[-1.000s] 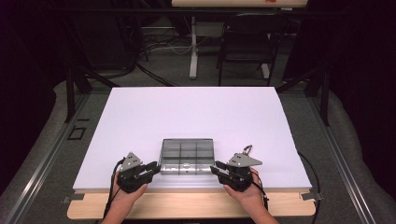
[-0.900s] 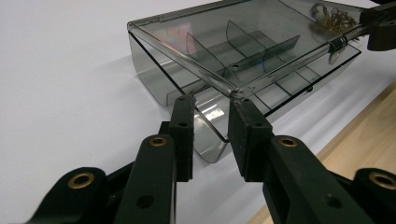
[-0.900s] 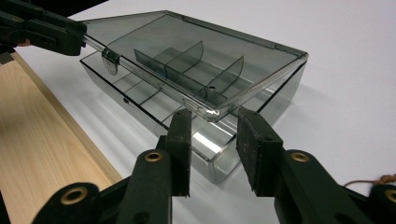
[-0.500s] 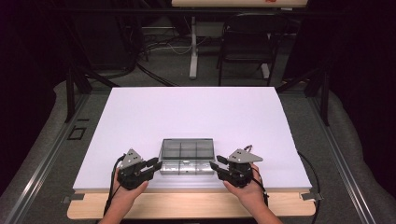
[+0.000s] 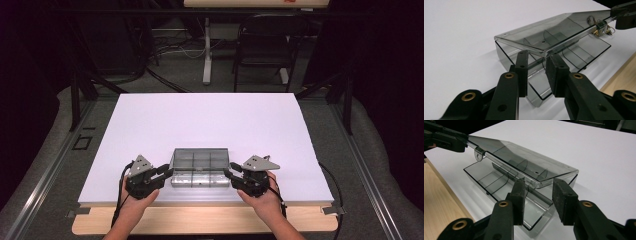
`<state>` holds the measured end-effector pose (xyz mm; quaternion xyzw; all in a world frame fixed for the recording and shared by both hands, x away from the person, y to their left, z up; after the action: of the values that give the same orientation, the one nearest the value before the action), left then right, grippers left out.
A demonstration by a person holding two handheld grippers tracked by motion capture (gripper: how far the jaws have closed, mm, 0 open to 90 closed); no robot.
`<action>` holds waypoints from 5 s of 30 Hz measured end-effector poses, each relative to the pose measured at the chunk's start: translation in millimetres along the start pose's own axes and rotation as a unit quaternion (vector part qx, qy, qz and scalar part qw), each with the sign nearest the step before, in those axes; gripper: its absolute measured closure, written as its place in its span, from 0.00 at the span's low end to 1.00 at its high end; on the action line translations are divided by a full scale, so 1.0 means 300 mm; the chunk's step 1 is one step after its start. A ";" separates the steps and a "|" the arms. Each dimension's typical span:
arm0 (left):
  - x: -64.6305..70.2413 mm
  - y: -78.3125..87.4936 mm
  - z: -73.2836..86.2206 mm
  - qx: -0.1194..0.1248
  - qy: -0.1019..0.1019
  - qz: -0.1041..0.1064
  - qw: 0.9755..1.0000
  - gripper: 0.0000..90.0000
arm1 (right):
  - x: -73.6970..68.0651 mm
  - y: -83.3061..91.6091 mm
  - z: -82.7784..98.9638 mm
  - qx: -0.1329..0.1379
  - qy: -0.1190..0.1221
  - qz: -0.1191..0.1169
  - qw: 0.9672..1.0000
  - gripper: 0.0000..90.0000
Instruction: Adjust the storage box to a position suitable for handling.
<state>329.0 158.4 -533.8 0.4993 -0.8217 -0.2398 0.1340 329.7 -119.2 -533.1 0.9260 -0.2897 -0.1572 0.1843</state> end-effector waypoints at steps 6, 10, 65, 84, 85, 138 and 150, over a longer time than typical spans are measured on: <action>-0.011 -0.004 -0.030 0.007 0.007 -0.002 1.000 0.81 | 0.017 -0.004 -0.028 0.005 -0.008 0.001 1.000 0.71; -0.014 -0.009 -0.045 0.013 0.012 -0.001 1.000 0.81 | 0.026 -0.003 -0.049 0.009 -0.010 0.000 1.000 0.72; -0.084 -0.098 -0.170 0.020 0.038 0.004 0.999 0.75 | 0.133 -0.050 -0.187 0.006 -0.042 0.008 0.999 0.75; -0.087 -0.128 -0.183 0.021 0.031 -0.003 0.999 0.76 | 0.155 -0.060 -0.183 0.001 -0.044 0.001 0.999 0.76; -0.088 -0.127 -0.182 0.019 0.030 -0.003 0.999 0.77 | 0.157 -0.060 -0.182 0.002 -0.049 0.001 0.999 0.76; -0.109 -0.222 -0.161 0.019 0.065 0.013 0.998 0.68 | 0.204 -0.131 -0.170 0.033 -0.051 0.004 0.998 0.69; -0.111 -0.246 -0.151 0.015 0.074 0.023 0.997 0.64 | 0.220 -0.153 -0.151 0.032 -0.075 -0.004 0.997 0.66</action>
<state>421.2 147.4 -533.7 0.4985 -0.8243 -0.1870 0.1928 421.4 -111.9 -525.2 0.9182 -0.3039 -0.2175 0.1317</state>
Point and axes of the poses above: each handheld gripper's, and its own axes: y roughly backward along the jaws, z roughly out of its underside, x roughly to its right, the point moved 5 cm from there along -y, roughly forward along the jaws, and after that the axes turned 14 degrees about -z, right-handed, at the moved point
